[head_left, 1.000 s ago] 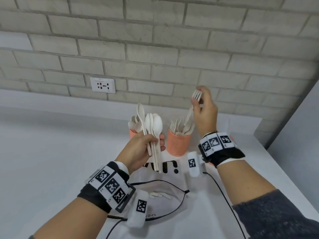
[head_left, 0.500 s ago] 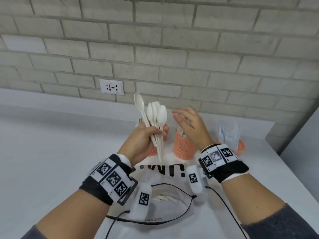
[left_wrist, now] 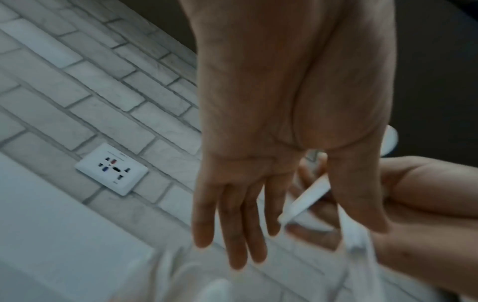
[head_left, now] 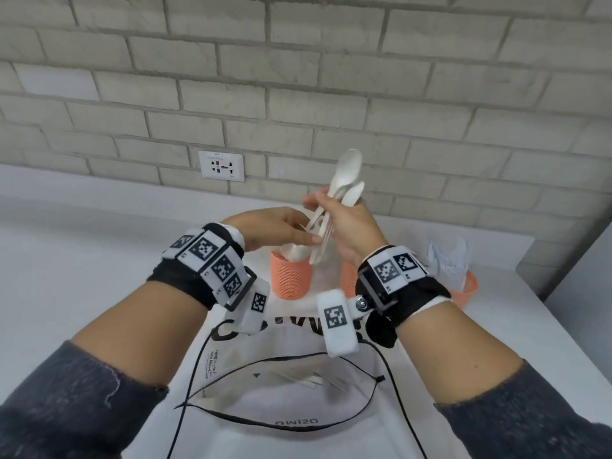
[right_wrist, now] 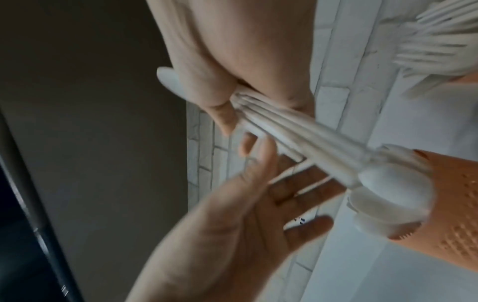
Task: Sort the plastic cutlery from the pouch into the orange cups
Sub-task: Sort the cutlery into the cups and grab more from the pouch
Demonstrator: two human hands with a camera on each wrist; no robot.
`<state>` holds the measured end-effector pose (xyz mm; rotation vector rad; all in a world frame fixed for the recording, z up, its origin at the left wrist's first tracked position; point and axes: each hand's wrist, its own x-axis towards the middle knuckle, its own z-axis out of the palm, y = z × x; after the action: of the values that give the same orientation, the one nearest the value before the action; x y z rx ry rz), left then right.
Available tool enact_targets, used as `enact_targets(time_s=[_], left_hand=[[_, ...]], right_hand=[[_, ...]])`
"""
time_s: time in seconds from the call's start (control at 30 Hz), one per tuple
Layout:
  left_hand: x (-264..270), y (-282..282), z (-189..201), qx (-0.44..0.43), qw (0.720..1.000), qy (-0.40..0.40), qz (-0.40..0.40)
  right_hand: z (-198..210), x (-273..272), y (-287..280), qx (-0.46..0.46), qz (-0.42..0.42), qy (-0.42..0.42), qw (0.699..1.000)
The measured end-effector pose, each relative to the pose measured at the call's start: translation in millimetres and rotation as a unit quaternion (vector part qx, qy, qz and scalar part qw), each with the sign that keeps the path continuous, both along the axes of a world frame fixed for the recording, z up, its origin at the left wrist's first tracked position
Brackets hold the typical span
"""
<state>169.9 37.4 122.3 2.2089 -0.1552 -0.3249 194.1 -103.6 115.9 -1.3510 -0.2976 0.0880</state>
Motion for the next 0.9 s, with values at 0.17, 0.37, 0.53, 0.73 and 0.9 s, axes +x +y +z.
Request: enact_targets(time_s=[0.17, 0.37, 0.53, 0.73, 0.9], left_hand=[[24, 31, -23, -0.003, 0.98, -0.098, 0.172], [48, 30, -64, 0.059, 0.988, -0.069, 0.125], [64, 25, -85, 0.024, 0.986, -0.101, 0.128], [69, 27, -98, 0.061, 0.977, -0.151, 0.135], [67, 23, -96, 0.058, 0.983, -0.126, 0.117]], right_hand=[[-13, 26, -3, 0.065, -0.124, -0.007, 0.99], [-43, 46, 15, 0.029, -0.238, -0.019, 0.971], [-58, 55, 29, 0.032, -0.249, -0.05, 0.967], [-69, 54, 35, 0.066, -0.283, -0.057, 0.955], [-71, 46, 37, 0.051, -0.314, -0.085, 0.944]])
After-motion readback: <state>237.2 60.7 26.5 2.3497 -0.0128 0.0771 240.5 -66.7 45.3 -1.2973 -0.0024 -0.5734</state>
